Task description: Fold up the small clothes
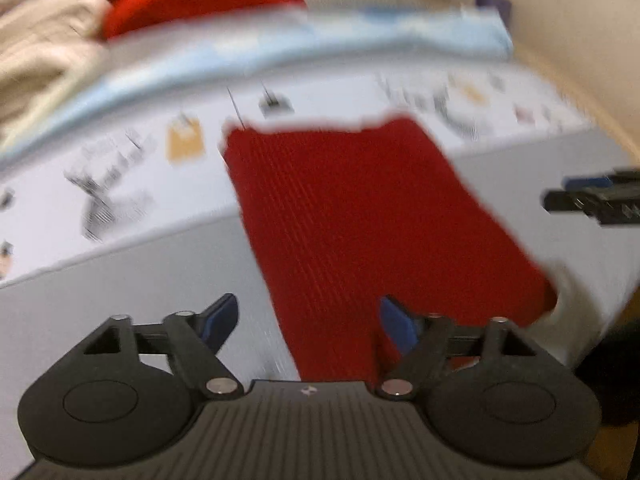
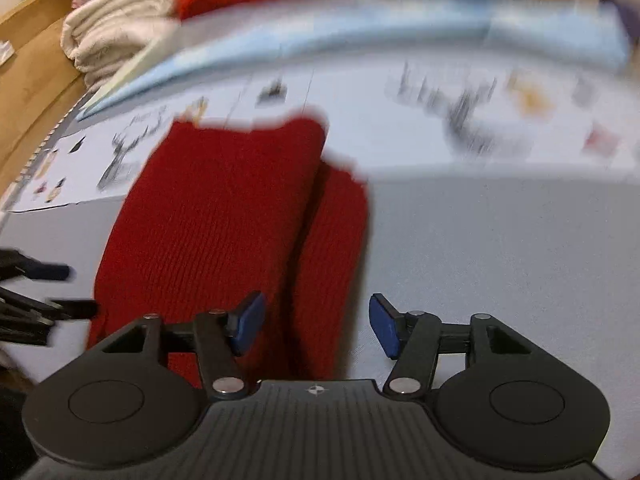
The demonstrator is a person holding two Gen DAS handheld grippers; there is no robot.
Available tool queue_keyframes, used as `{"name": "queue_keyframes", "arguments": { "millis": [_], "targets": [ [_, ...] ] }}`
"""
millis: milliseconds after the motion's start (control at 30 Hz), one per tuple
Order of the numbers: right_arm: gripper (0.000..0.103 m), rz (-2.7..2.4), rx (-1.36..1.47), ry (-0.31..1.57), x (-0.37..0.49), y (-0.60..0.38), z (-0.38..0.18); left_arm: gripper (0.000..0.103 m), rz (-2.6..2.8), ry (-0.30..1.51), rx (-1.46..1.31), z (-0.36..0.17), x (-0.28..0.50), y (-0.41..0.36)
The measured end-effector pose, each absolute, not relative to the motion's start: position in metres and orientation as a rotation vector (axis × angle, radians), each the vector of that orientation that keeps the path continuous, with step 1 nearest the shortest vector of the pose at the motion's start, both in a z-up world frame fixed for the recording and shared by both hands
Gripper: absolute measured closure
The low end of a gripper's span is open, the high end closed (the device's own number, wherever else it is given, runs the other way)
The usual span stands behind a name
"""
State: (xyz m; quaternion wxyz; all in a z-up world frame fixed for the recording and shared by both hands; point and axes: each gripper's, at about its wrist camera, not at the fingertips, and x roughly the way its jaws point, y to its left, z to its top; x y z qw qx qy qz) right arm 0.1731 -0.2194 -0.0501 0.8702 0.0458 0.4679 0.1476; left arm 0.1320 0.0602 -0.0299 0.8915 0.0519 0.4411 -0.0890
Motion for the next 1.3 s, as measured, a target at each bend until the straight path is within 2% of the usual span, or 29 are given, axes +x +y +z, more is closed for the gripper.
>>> {"name": "queue_keyframes", "arguments": {
  "millis": [67, 200, 267, 433, 600, 667, 867, 1000, 1300],
  "targets": [
    [0.031, 0.294, 0.092, 0.88, 0.155, -0.226, -0.027, 0.018, -0.145, 0.873, 0.085, -0.012, 0.118, 0.061],
    [0.018, 0.259, 0.131, 0.742, 0.107, -0.239, 0.007, 0.016, -0.089, 0.817, 0.027, 0.013, 0.077, 0.052],
    [0.012, 0.247, 0.129, 0.714, 0.082, -0.239, 0.016, 0.011, -0.063, 0.796, 0.014, 0.02, 0.053, 0.044],
    [0.008, 0.224, 0.117, 0.721, 0.025, -0.232, 0.016, 0.011, -0.046, 0.772, -0.049, 0.02, -0.006, 0.026],
    [0.007, 0.228, 0.125, 0.777, -0.005, -0.217, 0.01, 0.011, -0.006, 0.764, -0.064, -0.004, -0.045, 0.012],
    [0.007, 0.221, 0.085, 0.798, -0.004, -0.207, 0.005, 0.011, -0.002, 0.806, -0.064, -0.013, -0.044, 0.007],
    [0.007, 0.203, 0.099, 0.846, 0.003, -0.197, -0.005, 0.011, 0.005, 0.771, -0.057, -0.023, -0.028, 0.008],
    [0.007, 0.21, 0.098, 0.844, 0.005, -0.191, -0.007, 0.011, 0.001, 0.796, -0.118, -0.026, -0.021, 0.015],
    [0.007, 0.23, 0.071, 0.847, 0.01, -0.181, -0.01, 0.011, -0.029, 0.797, -0.075, -0.027, -0.016, 0.004]
  ]
}}
